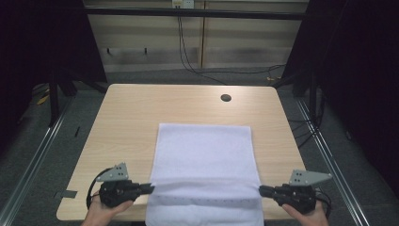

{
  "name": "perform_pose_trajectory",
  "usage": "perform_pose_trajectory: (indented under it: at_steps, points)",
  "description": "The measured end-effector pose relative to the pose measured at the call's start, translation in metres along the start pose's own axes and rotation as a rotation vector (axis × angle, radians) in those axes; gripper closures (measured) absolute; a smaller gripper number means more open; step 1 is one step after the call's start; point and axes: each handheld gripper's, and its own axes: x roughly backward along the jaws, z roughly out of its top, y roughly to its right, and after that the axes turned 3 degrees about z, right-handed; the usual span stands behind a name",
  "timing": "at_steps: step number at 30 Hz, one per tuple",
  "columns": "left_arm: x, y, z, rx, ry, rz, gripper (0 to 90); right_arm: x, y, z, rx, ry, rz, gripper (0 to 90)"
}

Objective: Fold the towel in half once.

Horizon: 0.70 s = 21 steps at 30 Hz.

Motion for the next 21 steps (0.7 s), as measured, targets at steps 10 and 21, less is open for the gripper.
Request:
perform_pose_trajectory:
  at_steps: [10,21]
  points:
    - [0.011,-0.01,0.009,0.008,0.101,-0.096,71.8,0.02,-0.015,-0.013,-0.007,-0.012,0.094,68.9]
    - [-0.067,-0.097,0.048,0.075,-0.069,0.159,68.0,-0.058,0.064,0.038,-0.028,-0.034,-0.105,64.5]
